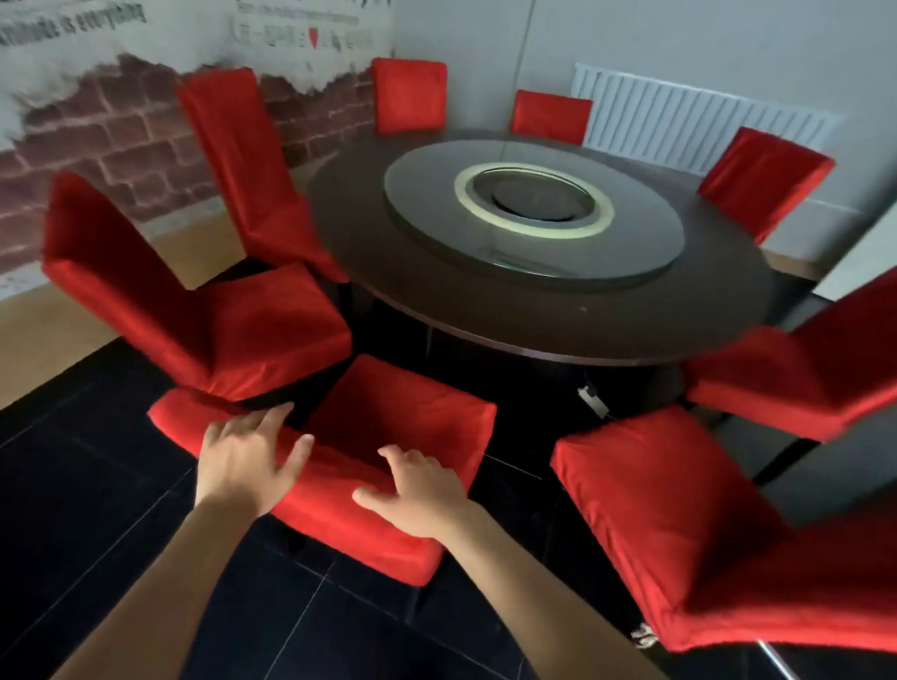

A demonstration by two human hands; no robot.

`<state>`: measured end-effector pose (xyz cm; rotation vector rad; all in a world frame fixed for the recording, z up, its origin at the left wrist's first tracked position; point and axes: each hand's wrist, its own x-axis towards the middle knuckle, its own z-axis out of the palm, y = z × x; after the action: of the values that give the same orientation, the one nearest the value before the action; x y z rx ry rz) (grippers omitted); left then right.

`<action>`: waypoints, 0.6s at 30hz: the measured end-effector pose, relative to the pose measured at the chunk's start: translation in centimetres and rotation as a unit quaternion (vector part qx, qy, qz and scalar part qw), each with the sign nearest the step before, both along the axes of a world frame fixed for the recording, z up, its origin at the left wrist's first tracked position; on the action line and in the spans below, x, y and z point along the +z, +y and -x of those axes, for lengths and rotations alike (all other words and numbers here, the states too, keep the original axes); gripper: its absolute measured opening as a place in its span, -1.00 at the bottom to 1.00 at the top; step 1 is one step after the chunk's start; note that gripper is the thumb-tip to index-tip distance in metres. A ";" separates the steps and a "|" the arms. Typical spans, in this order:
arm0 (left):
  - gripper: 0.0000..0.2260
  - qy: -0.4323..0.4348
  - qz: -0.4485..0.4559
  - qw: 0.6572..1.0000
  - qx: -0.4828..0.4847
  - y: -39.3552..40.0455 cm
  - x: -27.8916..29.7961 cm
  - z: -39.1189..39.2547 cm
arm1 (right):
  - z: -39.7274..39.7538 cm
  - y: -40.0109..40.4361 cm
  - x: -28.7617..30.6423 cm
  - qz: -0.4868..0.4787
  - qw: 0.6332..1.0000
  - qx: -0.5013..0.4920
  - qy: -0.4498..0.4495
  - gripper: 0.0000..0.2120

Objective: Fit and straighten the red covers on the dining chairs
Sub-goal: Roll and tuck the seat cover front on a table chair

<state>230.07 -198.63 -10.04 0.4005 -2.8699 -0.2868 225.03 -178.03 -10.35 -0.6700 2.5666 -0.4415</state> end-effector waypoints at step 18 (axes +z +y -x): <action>-0.25 -0.132 -0.051 0.944 -0.297 -8.0 -7.1 4.3 | -3.0 -8.0 -5.7 -0.164 0.961 -0.223 0.016 -0.23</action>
<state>225.74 -206.68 -17.12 -0.4660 -3.1810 -0.5157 228.02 -185.99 -16.03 0.0229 2.7256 -0.1318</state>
